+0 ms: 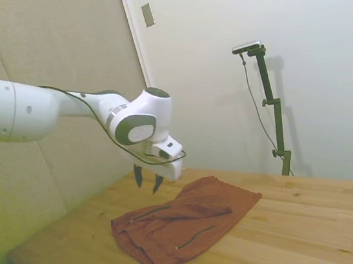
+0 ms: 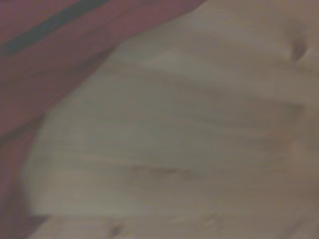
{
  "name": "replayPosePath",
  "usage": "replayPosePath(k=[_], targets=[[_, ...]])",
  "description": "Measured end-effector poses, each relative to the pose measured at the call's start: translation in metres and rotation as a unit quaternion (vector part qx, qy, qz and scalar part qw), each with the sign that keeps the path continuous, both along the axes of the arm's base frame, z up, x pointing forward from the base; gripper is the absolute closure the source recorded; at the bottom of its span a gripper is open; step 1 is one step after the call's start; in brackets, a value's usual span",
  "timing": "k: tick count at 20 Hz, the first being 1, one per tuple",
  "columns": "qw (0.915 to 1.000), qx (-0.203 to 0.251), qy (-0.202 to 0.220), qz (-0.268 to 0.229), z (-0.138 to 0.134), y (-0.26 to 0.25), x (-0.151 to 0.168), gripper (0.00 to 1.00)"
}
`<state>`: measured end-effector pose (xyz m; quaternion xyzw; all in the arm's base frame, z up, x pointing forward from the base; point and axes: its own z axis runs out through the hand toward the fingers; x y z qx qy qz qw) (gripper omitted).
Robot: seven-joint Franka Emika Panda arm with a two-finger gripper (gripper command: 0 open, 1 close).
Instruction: Unfold the shorts
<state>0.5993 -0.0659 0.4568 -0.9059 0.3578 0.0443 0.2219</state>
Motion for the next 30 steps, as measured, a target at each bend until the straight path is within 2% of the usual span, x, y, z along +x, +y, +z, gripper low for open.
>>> replayPosePath(k=[4,8,12,17,19,23,24,30], targets=[[0.9942,-0.014,0.002,-0.107,-0.007,-0.046,0.027,0.0],[0.9782,-0.041,0.013,-0.203,-0.024,-0.092,0.031,0.0],[0.9528,-0.076,0.034,-0.292,-0.043,-0.129,0.027,0.0],[0.9109,-0.102,0.074,-0.393,-0.062,-0.139,0.034,0.0],[0.9064,-0.1,0.077,-0.403,-0.068,-0.14,0.042,0.0],[0.909,-0.095,0.082,-0.397,-0.08,-0.136,0.056,0.0],[0.9099,-0.094,0.085,-0.395,-0.082,-0.134,0.058,1.0],[0.9145,-0.084,0.095,-0.384,-0.093,-0.121,0.069,1.0]])
